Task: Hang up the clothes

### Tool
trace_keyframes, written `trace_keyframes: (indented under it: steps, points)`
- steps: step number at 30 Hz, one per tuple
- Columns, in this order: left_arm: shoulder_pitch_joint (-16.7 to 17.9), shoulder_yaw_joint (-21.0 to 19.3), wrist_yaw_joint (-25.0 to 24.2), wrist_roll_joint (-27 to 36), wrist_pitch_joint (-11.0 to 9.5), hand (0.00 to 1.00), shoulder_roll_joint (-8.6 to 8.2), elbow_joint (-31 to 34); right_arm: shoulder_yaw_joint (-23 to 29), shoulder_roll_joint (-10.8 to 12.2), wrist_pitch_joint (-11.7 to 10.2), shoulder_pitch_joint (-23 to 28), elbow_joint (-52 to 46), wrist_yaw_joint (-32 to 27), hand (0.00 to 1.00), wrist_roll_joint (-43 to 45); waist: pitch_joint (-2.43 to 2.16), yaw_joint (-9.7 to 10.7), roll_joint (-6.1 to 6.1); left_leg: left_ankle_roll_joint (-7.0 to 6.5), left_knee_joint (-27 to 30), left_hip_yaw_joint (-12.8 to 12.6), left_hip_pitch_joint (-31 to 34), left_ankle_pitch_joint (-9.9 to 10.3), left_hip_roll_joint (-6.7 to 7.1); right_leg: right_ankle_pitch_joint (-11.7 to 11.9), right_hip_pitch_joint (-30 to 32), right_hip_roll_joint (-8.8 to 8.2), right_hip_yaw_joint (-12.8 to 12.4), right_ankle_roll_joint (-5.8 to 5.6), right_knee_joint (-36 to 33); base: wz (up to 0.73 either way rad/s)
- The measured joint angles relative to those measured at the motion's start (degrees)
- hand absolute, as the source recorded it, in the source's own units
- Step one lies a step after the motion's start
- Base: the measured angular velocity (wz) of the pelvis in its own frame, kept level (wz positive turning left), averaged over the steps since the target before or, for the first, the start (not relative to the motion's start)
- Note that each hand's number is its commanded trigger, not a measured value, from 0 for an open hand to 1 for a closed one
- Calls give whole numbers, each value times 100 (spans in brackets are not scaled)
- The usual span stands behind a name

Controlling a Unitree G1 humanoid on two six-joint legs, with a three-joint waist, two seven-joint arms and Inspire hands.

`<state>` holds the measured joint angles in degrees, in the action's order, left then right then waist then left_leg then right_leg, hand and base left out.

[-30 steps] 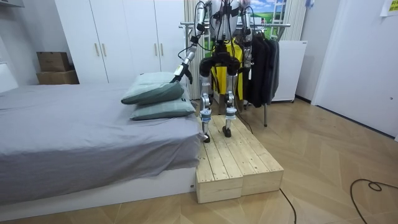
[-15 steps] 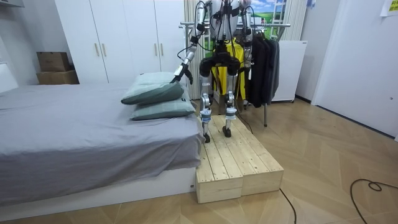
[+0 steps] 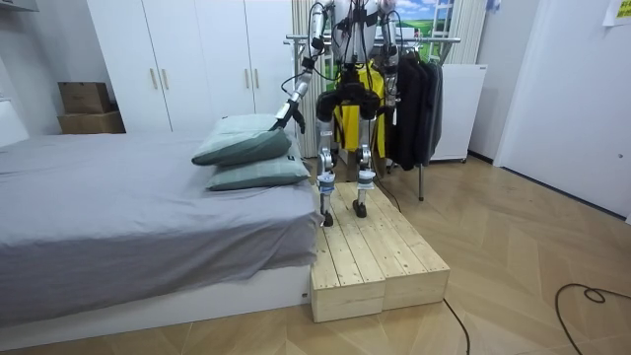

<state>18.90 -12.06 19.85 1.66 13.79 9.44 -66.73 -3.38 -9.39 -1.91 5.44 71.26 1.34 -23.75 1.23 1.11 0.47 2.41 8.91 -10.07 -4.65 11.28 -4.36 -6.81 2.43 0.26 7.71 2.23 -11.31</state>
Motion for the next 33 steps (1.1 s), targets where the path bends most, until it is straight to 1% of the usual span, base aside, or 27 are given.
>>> trace_keyframes:
  steps: [4, 7, 10, 11, 12, 13, 15, 17, 18, 19, 20, 21, 22, 23, 24, 25, 26, 27, 28, 29, 30, 31, 32, 33]
  points:
    - [-32, 22, 100, 28, 0, 0, -9, 0, -58, 41, 3, -100, -28, -9, 0, 215, 3, 0, 0, 0, -5, 17, 4, 0, 0, -15, 4, -3, 23, 4, -17, 2]
    - [-57, 73, 162, 60, 0, 0, -9, 0, -222, 46, 1, -186, -57, -99, 0, 300, 4, -13, 0, 2, -4, 58, 6, 1, 2, -36, 3, -4, 33, 4, -31, 5]
    - [-77, 120, 200, 58, -2, 0, -12, 12, -309, 55, -3, -236, -107, -118, 0, 388, -1, -86, 21, 8, 11, 73, 4, 5, -4, -44, -4, 0, 39, 11, -32, 0]
    - [-115, 128, 200, 53, -12, 0, -11, 30, -428, 40, -5, -217, -174, -120, 0, 423, 4, -160, 44, 13, 63, 87, 45, 22, -12, -43, 2, -3, 54, 13, -35, 12]
    - [-169, 141, 201, 53, -20, 0, -9, 51, -455, 36, -6, -235, -214, -119, 0, 530, -10, -173, 79, 11, 115, 158, 127, 32, -9, -43, 28, -20, 122, 12, -34, 19]
    - [-171, 164, 206, 54, -23, 0, -9, 103, -470, 40, -12, -250, -227, -119, 0, 580, -14, -172, 84, 11, 134, 201, 176, 32, -5, -44, 52, -30, 161, 13, -37, 32]
    - [-191, 181, 228, 80, -67, 0, -10, 223, -501, 62, -69, -307, -249, -105, 0, 763, -9, -176, 117, 11, 218, 300, 310, 31, -5, -46, 103, -51, 288, 20, -40, 28]
    - [-350, 216, 252, 134, -136, 0, -20, 233, -510, 63, -133, -386, -245, -50, 0, 946, -4, -200, 183, 16, 295, 454, 510, 16, 3, -59, 185, -115, 550, 46, -58, 36]
    - [-397, 216, 255, 134, -174, 0, -22, 236, -510, 63, -133, -398, -242, -40, 0, 999, -5, -219, 198, 15, 289, 477, 547, -6, 5, -62, 197, -130, 597, 50, -67, 46]
    - [-448, 231, 255, 165, -292, 0, -29, 257, -565, 57, -136, -425, -242, -4, 0, 1052, -25, -256, 232, 17, 291, 562, 663, -44, 19, -70, 228, -169, 701, 62, -90, 46]
    - [-513, 271, 253, 204, -420, 0, -51, 260, -671, 44, -167, -473, -217, 10, 0, 1030, -5, -297, 266, 20, 298, 554, 772, -107, 20, -74, 234, -221, 828, 70, -105, 85]
    - [-606, 374, 235, 283, -569, 0, -76, 264, -667, 37, -186, -478, -201, 14, 0, 1074, -1, -268, 299, 7, 332, 376, 903, -223, 21, -83, 232, -260, 1077, 82, -107, 94]
    - [-662, 434, 216, 280, -637, 0, -85, 263, -656, 35, -186, -490, -183, 14, 0, 1121, -2, -252, 307, -22, 334, 182, 976, -311, 18, -99, 232, -307, 1233, 82, -113, 135]
    - [-784, 582, 179, 287, -768, 0, -85, 261, -651, 28, -195, -545, -104, 12, 0, 1198, 0, -274, 314, -76, 285, -232, 1124, -520, 26, -128, 240, -402, 1554, 82, -125, 147]
    - [-874, 729, 114, 293, -878, 0, -60, 302, -641, 28, -202, -631, 2, 17, 0, 1239, 8, -302, 293, -94, 98, -513, 1212, -794, 37, -164, 267, -468, 1832, 106, -119, 147]
    - [-954, 805, 71, 299, -909, 0, -49, 396, -636, 29, -199, -682, 39, 19, 0, 1256, 22, -309, 274, -113, -52, -642, 1223, -948, 73, -192, 293, -508, 2008, 120, -86, 145]
    - [-983, 854, -13, 274, -972, 0, -58, 542, -540, 26, -192, -711, 41, 18, 0, 1297, 38, -318, 208, -186, -105, -1061, 1312, -1079, 69, -270, 325, -654, 2432, 217, -34, 113]
    - [-997, 892, -63, 272, -1006, 0, -67, 532, -474, 27, -171, -722, 31, 14, 0, 1324, 47, -321, 196, -269, 115, -1401, 1343, -983, -43, -306, 314, -679, 2588, 245, -56, 129]
    - [-990, 911, -209, 277, -1014, 0, -96, 531, -402, 29, -169, -750, 20, 3, 0, 1383, 34, -327, 178, -354, 668, -1860, 1299, -668, -206, -366, 210, -722, 2837, 255, -65, 124]
    - [-987, 907, -418, 260, -1024, 0, -112, 533, -303, 22, -160, -717, 19, -17, 0, 1427, 24, -297, 180, -346, 1231, -2109, 1162, -360, -370, -387, 41, -732, 3159, 228, -60, 160]
    - [-1019, 943, -658, 258, -1070, 0, -126, 542, -238, 22, -110, -655, -15, -53, 0, 1436, 18, -260, 186, -303, 1620, -2236, 993, -130, -539, -465, -103, -734, 3512, 224, -97, 149]
    - [-1041, 1011, -755, 261, -1104, 0, -136, 537, -191, 25, -92, -638, -15, -63, 0, 1435, 17, -238, 185, -272, 1769, -2267, 920, -40, -609, -509, -152, -748, 3704, 217, -153, 157]
    - [-1060, 1083, -953, 262, -1200, 0, -181, 535, -151, 22, -31, -632, -14, -80, 0, 1439, 9, -225, 169, -216, 1892, -2321, 718, 116, -697, -579, -220, -775, 3998, 200, -254, 138]
    - [-1085, 1151, -1092, 215, -1256, 0, -181, 536, -150, 9, 22, -644, -11, -92, 0, 1437, -14, -221, 167, -70, 1833, -2347, 494, 245, -715, -634, -265, -778, 4197, 205, -349, 124]
